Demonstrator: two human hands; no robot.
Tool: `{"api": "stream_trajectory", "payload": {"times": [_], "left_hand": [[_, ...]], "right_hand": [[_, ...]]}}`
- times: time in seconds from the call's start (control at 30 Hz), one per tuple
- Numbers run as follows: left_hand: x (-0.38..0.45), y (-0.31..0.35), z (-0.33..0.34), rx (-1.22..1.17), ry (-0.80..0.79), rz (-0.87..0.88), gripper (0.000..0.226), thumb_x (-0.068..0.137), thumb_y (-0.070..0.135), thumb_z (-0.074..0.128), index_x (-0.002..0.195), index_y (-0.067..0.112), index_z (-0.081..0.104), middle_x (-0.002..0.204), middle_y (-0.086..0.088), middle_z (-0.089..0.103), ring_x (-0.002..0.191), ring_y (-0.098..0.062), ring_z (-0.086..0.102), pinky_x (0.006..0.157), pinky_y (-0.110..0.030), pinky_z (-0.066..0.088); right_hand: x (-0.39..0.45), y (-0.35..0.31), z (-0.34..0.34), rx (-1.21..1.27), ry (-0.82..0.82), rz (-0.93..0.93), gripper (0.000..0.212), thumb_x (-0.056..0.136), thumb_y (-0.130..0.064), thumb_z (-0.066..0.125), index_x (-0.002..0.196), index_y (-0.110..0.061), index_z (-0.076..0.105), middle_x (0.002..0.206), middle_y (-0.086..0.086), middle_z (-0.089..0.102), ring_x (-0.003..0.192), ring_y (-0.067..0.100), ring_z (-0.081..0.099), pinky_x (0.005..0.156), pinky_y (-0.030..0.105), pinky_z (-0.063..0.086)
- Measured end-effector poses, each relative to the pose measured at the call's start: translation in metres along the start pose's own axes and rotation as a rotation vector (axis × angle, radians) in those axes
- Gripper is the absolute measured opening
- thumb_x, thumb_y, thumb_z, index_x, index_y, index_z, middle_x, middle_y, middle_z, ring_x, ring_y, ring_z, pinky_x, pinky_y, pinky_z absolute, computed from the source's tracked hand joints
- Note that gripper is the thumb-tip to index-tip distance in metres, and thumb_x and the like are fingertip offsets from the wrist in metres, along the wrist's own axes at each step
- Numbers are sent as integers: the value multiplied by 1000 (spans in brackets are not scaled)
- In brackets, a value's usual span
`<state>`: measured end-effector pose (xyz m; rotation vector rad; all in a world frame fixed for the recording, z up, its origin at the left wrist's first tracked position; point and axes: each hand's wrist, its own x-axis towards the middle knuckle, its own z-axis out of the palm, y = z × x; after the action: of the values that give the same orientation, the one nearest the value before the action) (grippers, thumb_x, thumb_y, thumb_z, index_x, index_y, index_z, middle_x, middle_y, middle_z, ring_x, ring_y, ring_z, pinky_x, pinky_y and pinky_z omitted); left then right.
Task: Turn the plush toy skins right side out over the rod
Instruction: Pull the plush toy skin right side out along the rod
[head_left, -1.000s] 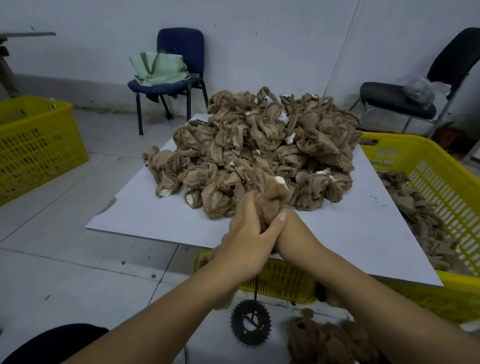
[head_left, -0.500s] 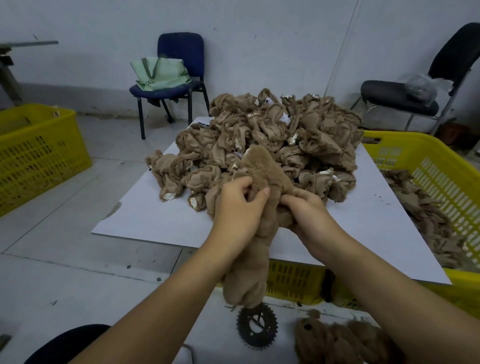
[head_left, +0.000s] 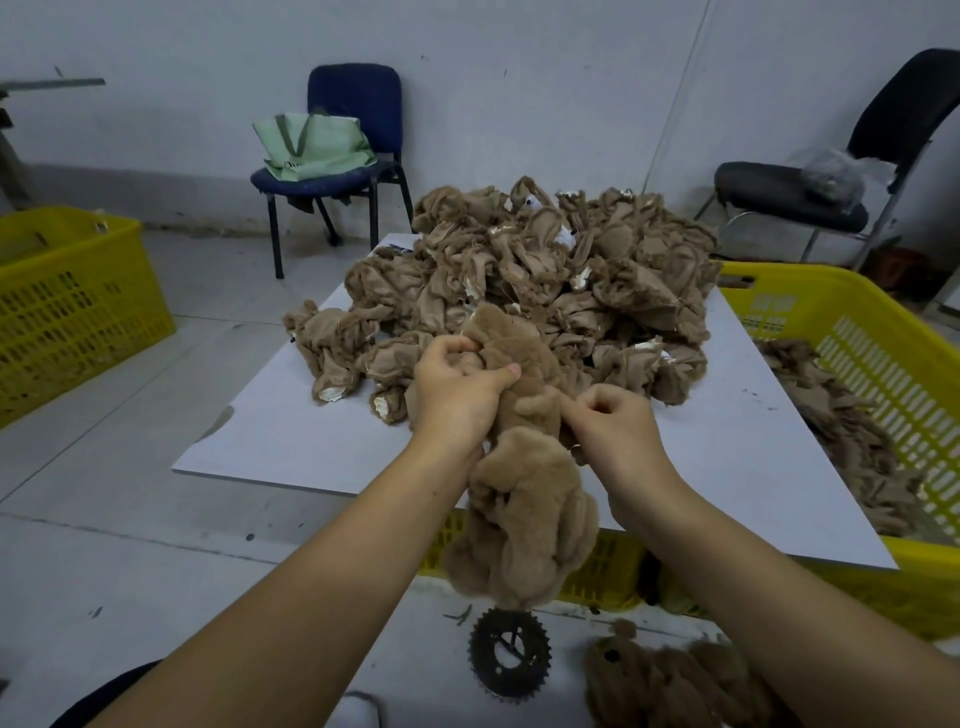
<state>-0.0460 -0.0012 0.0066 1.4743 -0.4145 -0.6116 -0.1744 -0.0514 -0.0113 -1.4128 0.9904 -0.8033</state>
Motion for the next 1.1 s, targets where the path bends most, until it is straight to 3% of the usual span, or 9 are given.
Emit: {"api": "stream_trajectory", "payload": {"times": [0.13, 0.23, 0.33, 0.47, 0.67, 0.73, 0.83, 0.97, 1.1], "left_hand": [[-1, -8, 8, 1, 78, -47, 36, 82, -2, 76, 92, 23, 51, 88, -4, 66, 73, -12, 63, 51, -19, 50], [-2, -10, 9, -38, 115, -58, 39, 82, -8, 70, 93, 22, 48, 83, -8, 62, 70, -15, 61, 53, -22, 50], [-6, -13, 8, -77, 159, -18, 42, 85, -13, 61, 96, 25, 47, 75, -5, 56, 65, -13, 59, 48, -19, 50], [-8, -15, 9, 22, 107, 86, 44, 88, -13, 57, 103, 29, 57, 71, 1, 52, 51, -2, 49, 49, -21, 49], [-6, -9, 5, 458, -103, 359, 34, 92, -4, 55, 78, 22, 71, 102, 1, 56, 92, -7, 53, 81, -24, 48], [-9, -6, -3, 689, -149, 578, 29, 92, 3, 58, 79, 23, 73, 112, 3, 44, 105, -11, 40, 95, -27, 34], [-13, -1, -17, 945, -317, 839, 23, 94, 17, 49, 88, 20, 71, 121, 8, 50, 116, -13, 37, 96, -29, 17], [-17, 2, -29, 1099, -456, 846, 32, 100, 42, 38, 93, 24, 63, 92, 12, 59, 96, -9, 51, 89, -31, 18], [-20, 1, -32, 1006, -379, 907, 22, 104, 27, 50, 95, 21, 69, 88, 16, 60, 90, -8, 53, 96, -41, 30]], "right_hand": [[-2, -10, -1, -52, -159, 16, 69, 86, -60, 64, 85, 8, 69, 84, 30, 65, 72, 24, 64, 66, 27, 54], [-3, -14, -12, -224, -386, 7, 70, 71, -70, 70, 99, -6, 74, 99, 10, 74, 89, 13, 72, 84, 25, 58], [-8, -17, -17, -325, -554, 6, 38, 74, -47, 83, 106, -30, 73, 103, -17, 73, 93, -2, 69, 78, 24, 59], [-9, -22, -18, -437, -421, -91, 23, 74, -20, 77, 96, -25, 76, 91, -8, 75, 82, 7, 71, 78, 36, 62], [-10, -28, -21, -625, -235, -266, 17, 68, -25, 78, 84, -23, 73, 81, -7, 71, 77, 7, 66, 73, 36, 58], [-9, -30, -25, -670, -178, -321, 15, 67, -25, 79, 79, -21, 71, 78, -3, 70, 73, 9, 65, 68, 38, 57], [-6, -32, -34, -707, -154, -363, 8, 69, -24, 78, 72, -23, 70, 74, -3, 70, 71, 9, 64, 63, 37, 55], [-8, -30, -33, -731, -157, -419, 13, 76, -26, 74, 88, -24, 76, 78, -5, 72, 76, 11, 66, 71, 44, 58], [-11, -30, -27, -723, -126, -511, 17, 83, -24, 69, 98, -21, 78, 87, -9, 74, 83, 7, 66, 76, 40, 58]]}}
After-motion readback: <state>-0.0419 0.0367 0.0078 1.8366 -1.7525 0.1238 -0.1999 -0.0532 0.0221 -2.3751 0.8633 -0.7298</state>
